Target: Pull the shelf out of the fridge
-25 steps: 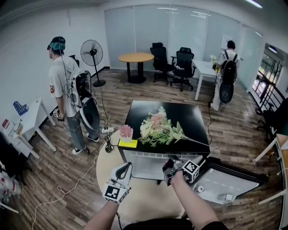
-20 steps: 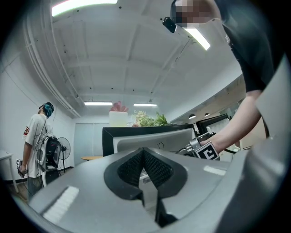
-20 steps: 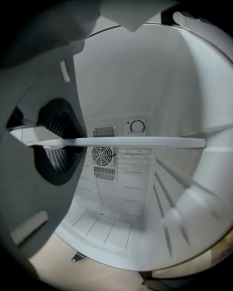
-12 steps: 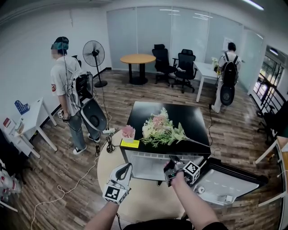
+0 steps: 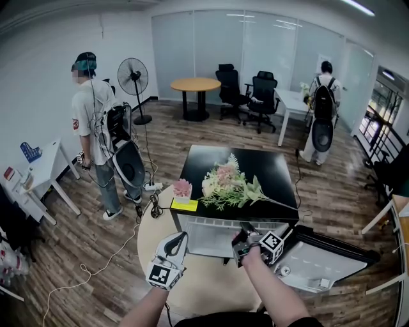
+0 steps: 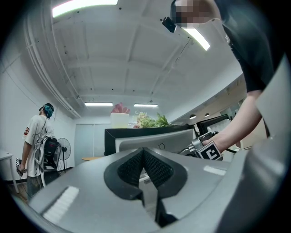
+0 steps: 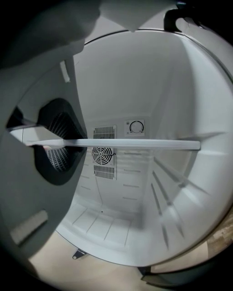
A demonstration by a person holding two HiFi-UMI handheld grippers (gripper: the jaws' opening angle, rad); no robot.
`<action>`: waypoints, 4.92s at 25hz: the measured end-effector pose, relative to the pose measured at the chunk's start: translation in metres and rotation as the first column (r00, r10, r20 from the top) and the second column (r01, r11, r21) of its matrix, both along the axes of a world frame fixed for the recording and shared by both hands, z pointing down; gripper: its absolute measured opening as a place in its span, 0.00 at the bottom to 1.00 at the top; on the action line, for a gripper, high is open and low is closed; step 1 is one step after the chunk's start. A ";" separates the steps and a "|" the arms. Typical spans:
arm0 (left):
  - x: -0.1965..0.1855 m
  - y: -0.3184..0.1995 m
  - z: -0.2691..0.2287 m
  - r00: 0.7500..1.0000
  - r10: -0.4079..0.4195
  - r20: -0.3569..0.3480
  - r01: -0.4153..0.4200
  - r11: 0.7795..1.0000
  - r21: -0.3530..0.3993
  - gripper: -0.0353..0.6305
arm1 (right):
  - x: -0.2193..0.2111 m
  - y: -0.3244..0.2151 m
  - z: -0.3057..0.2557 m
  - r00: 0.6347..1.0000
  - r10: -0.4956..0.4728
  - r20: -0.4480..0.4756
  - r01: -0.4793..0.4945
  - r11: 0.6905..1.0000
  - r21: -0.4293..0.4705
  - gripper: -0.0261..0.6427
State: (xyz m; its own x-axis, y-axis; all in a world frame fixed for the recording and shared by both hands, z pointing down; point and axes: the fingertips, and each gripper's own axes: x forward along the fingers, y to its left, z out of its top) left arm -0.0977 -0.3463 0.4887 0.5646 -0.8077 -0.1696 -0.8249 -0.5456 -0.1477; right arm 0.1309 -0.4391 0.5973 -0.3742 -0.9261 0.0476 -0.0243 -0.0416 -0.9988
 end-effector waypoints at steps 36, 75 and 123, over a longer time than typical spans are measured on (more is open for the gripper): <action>-0.010 0.002 -0.005 1.000 0.000 -0.006 0.000 1.000 0.016 0.05 | -0.006 0.041 -0.001 0.999 0.010 -0.043 -0.010 1.000 -0.015 0.09; -0.012 0.032 -0.009 0.999 0.039 -0.012 -0.039 0.999 0.023 0.05 | -0.015 0.103 -0.005 0.996 0.034 -0.078 -0.035 0.999 -0.019 0.09; -0.005 0.047 -0.005 0.993 0.110 -0.042 -0.109 0.993 0.036 0.05 | 0.006 0.206 -0.034 0.586 0.106 -0.804 0.023 0.989 0.147 0.09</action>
